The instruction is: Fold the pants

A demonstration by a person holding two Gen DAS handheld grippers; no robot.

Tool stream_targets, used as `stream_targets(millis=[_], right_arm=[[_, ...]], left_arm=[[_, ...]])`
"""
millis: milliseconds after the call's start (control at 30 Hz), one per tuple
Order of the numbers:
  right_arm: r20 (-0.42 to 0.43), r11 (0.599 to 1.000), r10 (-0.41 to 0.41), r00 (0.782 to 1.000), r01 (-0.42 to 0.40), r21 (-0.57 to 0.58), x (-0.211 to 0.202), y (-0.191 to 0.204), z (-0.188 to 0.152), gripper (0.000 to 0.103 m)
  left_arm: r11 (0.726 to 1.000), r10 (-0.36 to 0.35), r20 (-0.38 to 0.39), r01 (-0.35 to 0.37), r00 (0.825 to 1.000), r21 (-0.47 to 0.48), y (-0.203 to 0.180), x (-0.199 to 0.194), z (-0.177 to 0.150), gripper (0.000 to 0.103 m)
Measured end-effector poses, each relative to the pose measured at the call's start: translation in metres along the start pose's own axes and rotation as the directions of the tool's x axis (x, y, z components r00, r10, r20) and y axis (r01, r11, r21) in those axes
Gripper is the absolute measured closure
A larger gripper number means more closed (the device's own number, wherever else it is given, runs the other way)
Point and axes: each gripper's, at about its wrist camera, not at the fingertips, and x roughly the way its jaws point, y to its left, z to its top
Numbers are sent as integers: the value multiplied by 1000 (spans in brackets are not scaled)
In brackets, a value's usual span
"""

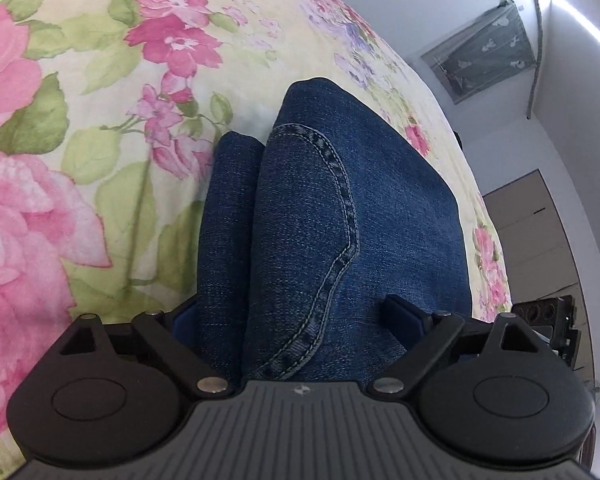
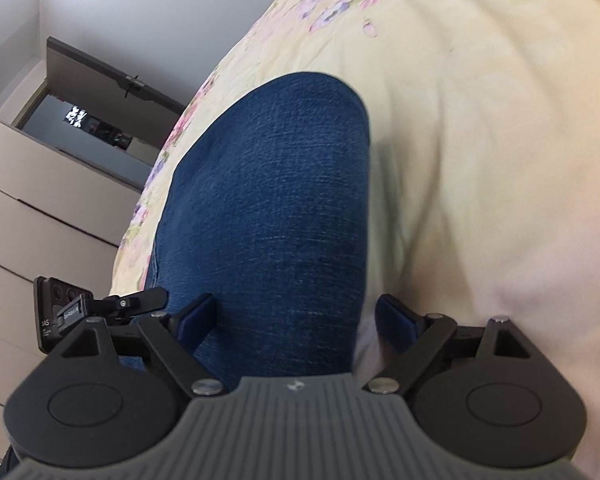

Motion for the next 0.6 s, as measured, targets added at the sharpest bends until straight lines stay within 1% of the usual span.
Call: stream_targets(millis=[33, 100, 167, 200, 233, 267, 300, 333, 367, 433, 500, 600], right_arm=[[-3, 1000, 22, 1000, -22, -10, 2, 0, 0, 19], [-3, 998, 58, 998, -58, -18, 7, 1, 0, 21], [-1, 996, 85, 996, -85, -15, 10, 1, -3, 30], [3, 995, 101, 995, -101, -5, 8, -1, -2, 33], [6, 993, 117, 993, -117, 7, 4, -4, -2, 38], [8, 991, 130, 991, -130, 19, 4, -6, -2, 44], [9, 989, 144, 990, -144, 31, 5, -6, -2, 47], [7, 987, 157, 988, -157, 39, 4, -6, -1, 54], [3, 986, 162, 987, -162, 37, 1, -4, -1, 59], [2, 987, 162, 987, -162, 12, -7, 5, -1, 64], [3, 988, 152, 988, -152, -19, -14, 17, -2, 67], [-10, 988, 134, 991, -134, -78, -27, 42, -6, 69]], left_arm=[[1000, -4, -3, 4, 1000, -2, 1, 0, 0, 4], [1000, -7, 1, 7, 1000, -13, 3, -2, 0, 8], [1000, -6, 13, 6, 1000, -12, 1, -5, -3, 14], [1000, -9, 24, 10, 1000, -11, -1, -7, -6, 24], [1000, -8, 37, 8, 999, -9, -5, -10, -8, 33], [1000, -4, 50, 4, 999, -3, -8, -14, -11, 37], [1000, -1, 64, 1, 998, 2, -11, -19, -13, 44], [1000, -2, 73, 2, 997, -1, -13, -24, -16, 51], [1000, -7, 83, 8, 997, -10, -15, -29, -18, 53], [1000, -17, 98, 20, 995, -23, -19, -39, -23, 62], [999, -14, 112, 17, 994, -29, -27, -51, -30, 65], [999, 1, 126, 4, 992, -37, -38, -69, -42, 66]])
